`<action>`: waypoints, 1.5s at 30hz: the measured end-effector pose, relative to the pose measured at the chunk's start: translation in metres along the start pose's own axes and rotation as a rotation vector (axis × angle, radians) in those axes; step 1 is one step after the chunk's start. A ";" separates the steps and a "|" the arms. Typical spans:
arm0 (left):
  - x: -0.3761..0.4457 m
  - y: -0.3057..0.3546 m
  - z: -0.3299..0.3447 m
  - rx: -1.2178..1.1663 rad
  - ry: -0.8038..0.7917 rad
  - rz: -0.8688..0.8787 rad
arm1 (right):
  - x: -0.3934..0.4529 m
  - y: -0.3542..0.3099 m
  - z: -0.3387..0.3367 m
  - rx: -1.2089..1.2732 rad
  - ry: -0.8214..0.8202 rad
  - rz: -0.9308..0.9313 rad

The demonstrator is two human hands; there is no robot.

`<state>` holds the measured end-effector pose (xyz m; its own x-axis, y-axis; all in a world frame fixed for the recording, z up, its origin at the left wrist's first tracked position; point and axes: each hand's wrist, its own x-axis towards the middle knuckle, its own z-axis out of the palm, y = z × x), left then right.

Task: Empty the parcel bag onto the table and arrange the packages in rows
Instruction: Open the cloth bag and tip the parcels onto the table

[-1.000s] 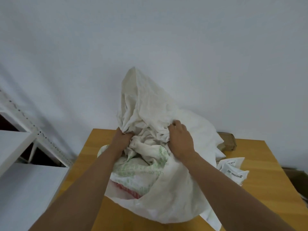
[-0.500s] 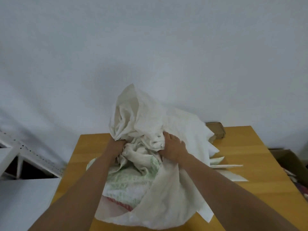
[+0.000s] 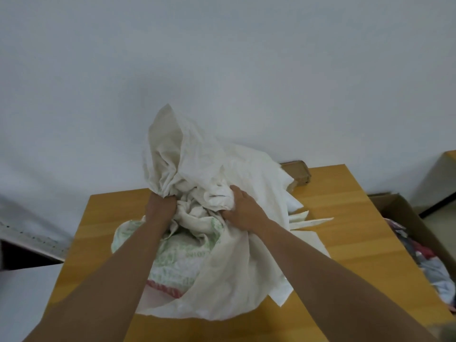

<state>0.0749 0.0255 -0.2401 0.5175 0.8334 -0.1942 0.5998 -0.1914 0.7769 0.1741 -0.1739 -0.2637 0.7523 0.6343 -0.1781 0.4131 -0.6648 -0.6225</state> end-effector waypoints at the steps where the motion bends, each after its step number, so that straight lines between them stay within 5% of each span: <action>1: -0.004 0.003 0.005 -0.015 -0.022 0.000 | -0.002 0.004 0.000 0.013 0.001 0.026; 9: -0.013 0.014 0.039 -0.139 -0.136 -0.197 | -0.013 0.035 -0.019 0.039 0.038 0.130; 18: -0.020 0.023 0.060 -0.209 -0.143 -0.186 | -0.021 0.046 -0.034 -0.009 0.078 0.135; 28: -0.015 0.056 -0.042 -0.314 0.194 0.102 | -0.010 -0.065 -0.044 -0.089 0.619 -0.293; 33: -0.002 0.055 -0.076 -0.228 0.150 0.122 | -0.002 -0.088 -0.030 -0.056 0.404 -0.221; 38: 0.006 0.052 -0.099 -0.267 0.193 0.158 | 0.001 -0.114 -0.022 0.009 0.459 -0.286; 45: 0.018 0.026 -0.114 -0.262 0.208 0.149 | 0.004 -0.124 0.013 0.047 0.312 -0.264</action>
<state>0.0300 0.0952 -0.1553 0.4362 0.8991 0.0375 0.3365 -0.2017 0.9198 0.1190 -0.0835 -0.1974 0.7460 0.6258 0.2276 0.5944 -0.4717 -0.6513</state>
